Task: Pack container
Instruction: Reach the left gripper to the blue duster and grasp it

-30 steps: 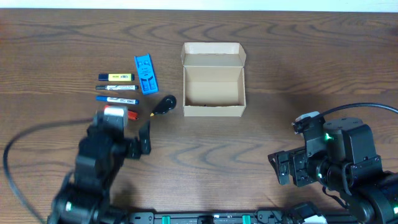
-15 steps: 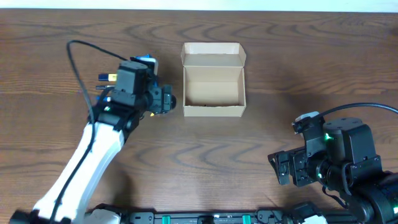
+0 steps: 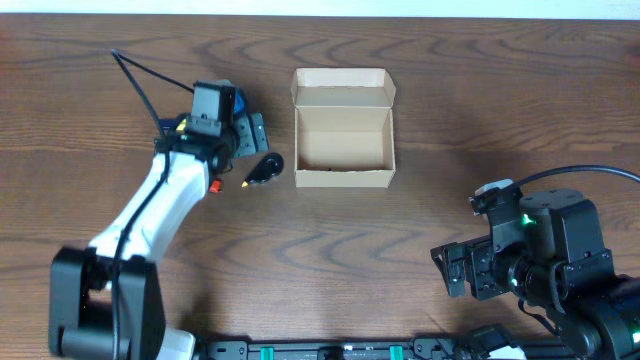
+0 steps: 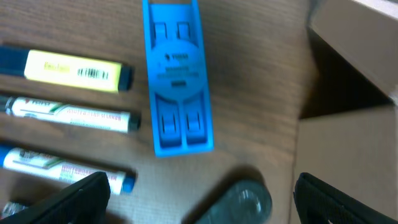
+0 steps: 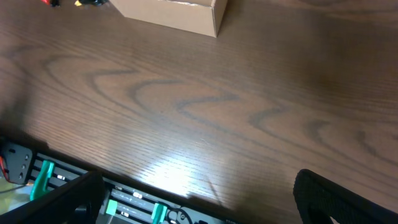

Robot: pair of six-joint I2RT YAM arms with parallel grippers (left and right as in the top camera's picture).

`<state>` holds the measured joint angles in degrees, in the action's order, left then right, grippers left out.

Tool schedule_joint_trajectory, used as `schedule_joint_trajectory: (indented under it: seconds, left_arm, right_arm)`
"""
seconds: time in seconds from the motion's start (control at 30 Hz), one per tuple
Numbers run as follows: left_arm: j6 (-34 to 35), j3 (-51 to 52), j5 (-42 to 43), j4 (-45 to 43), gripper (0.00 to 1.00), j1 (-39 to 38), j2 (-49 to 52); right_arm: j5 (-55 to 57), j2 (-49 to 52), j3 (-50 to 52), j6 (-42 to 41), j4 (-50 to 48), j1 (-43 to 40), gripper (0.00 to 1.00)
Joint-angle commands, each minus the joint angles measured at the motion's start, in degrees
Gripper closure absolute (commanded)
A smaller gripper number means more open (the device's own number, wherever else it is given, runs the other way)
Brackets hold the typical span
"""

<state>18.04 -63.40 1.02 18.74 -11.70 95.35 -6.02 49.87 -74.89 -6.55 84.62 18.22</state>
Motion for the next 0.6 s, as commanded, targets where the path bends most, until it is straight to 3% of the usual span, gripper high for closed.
schedule_joint_trajectory:
  seconds: [0.0, 0.57]
  left_arm:
    - [0.13, -4.74, -1.07, -0.07, 0.05, 0.55, 4.04]
    - [3.23, -9.7, -2.89, -5.07, 0.04, 1.88, 17.68]
  right_arm:
    - [-0.22, 0.02, 0.09, -0.46, 0.04, -0.46, 0.01]
    - [-0.22, 0.02, 0.09, -0.46, 0.04, -0.46, 0.01]
